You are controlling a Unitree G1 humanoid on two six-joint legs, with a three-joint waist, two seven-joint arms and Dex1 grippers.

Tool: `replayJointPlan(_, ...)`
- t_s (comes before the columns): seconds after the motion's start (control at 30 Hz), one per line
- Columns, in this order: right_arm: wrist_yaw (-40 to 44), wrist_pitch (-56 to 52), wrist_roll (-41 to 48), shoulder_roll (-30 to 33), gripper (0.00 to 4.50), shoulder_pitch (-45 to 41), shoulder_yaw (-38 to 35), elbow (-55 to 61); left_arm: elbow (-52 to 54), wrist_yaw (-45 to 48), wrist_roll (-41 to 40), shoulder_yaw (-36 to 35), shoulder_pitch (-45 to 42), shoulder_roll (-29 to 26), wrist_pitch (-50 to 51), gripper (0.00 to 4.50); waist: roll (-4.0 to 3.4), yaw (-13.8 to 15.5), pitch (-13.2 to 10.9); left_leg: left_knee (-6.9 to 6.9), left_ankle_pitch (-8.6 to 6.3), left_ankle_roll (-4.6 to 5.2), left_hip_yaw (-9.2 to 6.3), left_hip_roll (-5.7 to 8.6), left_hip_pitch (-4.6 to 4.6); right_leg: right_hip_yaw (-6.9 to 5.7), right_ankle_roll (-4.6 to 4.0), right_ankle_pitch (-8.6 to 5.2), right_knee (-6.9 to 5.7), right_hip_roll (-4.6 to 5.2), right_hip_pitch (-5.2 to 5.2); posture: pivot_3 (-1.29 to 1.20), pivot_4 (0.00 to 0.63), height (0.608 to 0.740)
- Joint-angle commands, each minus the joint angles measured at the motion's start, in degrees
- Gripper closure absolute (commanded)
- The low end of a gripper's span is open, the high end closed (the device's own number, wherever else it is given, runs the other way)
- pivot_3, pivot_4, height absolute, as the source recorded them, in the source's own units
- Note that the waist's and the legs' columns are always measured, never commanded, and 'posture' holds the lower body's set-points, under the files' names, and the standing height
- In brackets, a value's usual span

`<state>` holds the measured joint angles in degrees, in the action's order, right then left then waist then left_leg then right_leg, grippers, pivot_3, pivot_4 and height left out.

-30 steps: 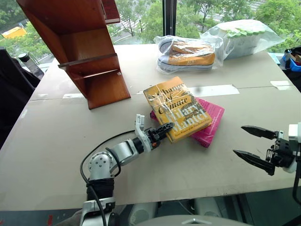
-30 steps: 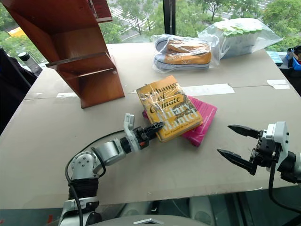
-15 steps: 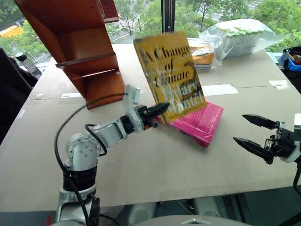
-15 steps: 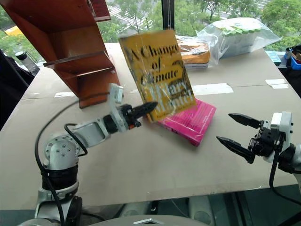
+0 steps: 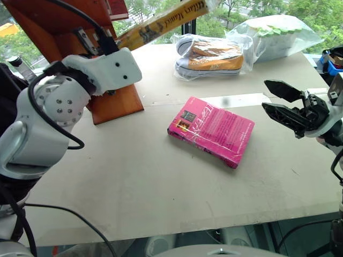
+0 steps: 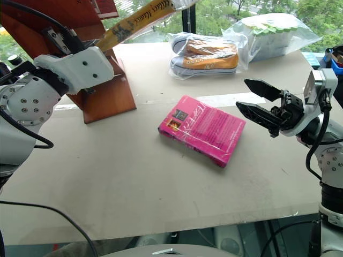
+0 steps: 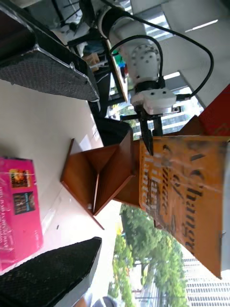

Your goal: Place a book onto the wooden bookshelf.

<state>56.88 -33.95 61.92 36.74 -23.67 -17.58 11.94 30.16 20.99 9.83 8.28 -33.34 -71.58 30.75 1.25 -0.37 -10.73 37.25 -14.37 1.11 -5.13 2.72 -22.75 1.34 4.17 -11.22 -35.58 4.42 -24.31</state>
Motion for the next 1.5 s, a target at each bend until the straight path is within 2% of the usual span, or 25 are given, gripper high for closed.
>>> replayJointPlan(0.03, 0.05, -2.08, 2.42, -2.23, 0.00, -7.36, 1.62, -3.06, 1.22, 2.84, 7.69, -10.32, 4.35, -6.34, 1.47, 4.43, -0.01, -0.41, -0.09, 0.00, 0.00, 0.00, 0.02, 0.02, -0.04, 0.01, 0.00, 0.00, -0.02, 0.02, -0.06, 0.00, 0.150, 0.740)
replayJointPlan(0.13, 0.32, -2.94, 2.40, -3.99, 0.00, -10.73, 2.36, -4.77, 0.01, 6.49, 10.83, -18.26, 9.69, -9.15, 1.49, 4.43, -0.01, -0.46, -0.22, -0.01, 0.00, 0.01, 0.04, 0.04, -0.21, 0.05, 0.00, 0.01, -0.13, 0.02, -0.30, 0.00, 0.150, 0.740)
replayJointPlan(0.23, 0.02, -2.31, 0.73, -5.02, 0.00, -11.61, 2.91, -5.20, -0.25, 10.34, 12.70, -23.43, 14.92, -9.01, 1.14, 4.43, -0.11, -0.33, -0.28, -0.05, 0.00, 0.00, 0.06, 0.03, -0.20, 0.01, -0.01, 0.00, -0.18, 0.03, -0.34, 0.00, 0.150, 0.740)
replayJointPlan(0.37, -1.27, 0.92, -4.95, -6.19, 0.00, -11.13, 4.31, -5.30, -1.90, 14.54, 13.47, -26.09, 19.75, -8.44, -0.43, 4.43, -0.17, -0.52, -0.32, -0.03, 0.00, 0.01, 0.13, 0.05, -0.18, 0.06, 0.00, 0.01, -0.29, 0.04, -0.36, 0.00, 0.150, 0.740)
replayJointPlan(0.73, -5.76, 3.31, -9.02, -6.73, 0.00, -7.96, 2.94, -1.89, -7.17, 17.24, 14.20, -22.80, 17.38, -7.22, 0.80, 4.43, -0.19, -0.77, -0.33, 0.04, 0.01, 0.00, 0.13, 0.03, -0.15, 0.06, -0.03, 0.03, -0.40, 0.00, -0.39, 0.00, 0.150, 0.740)
replayJointPlan(0.97, -7.17, 3.75, -9.26, -6.66, 0.00, -6.38, 2.32, -0.26, -9.43, 18.83, 14.59, -16.79, 13.30, -5.45, 2.94, 4.43, -0.19, -0.90, -0.33, 0.06, 0.01, 0.00, 0.16, 0.04, -0.13, 0.09, -0.03, 0.04, -0.50, 0.00, -0.39, 0.00, 0.150, 0.740)
replayJointPlan(1.27, -6.46, 4.36, -10.04, -5.43, 0.00, -5.94, 1.77, -1.20, -8.34, 18.08, 17.34, -17.97, 14.01, -2.93, 6.35, 0.10, -0.18, -1.71, -0.33, 0.23, 0.01, 0.00, 0.16, 0.05, -0.05, 0.14, -0.04, 0.04, -0.83, -0.02, -0.40, 0.00, 0.150, 0.740)
replayJointPlan(1.5, -3.94, 5.36, -12.01, -5.59, 0.00, -7.41, 2.86, -4.61, -3.77, 17.83, 19.99, -23.80, 17.59, -2.24, 10.20, 0.04, -0.18, -1.98, -0.32, 0.25, 0.03, -0.03, 0.17, 0.02, 0.02, 0.19, -0.04, 0.03, -1.00, -0.03, -0.44, 0.00, 0.150, 0.740)
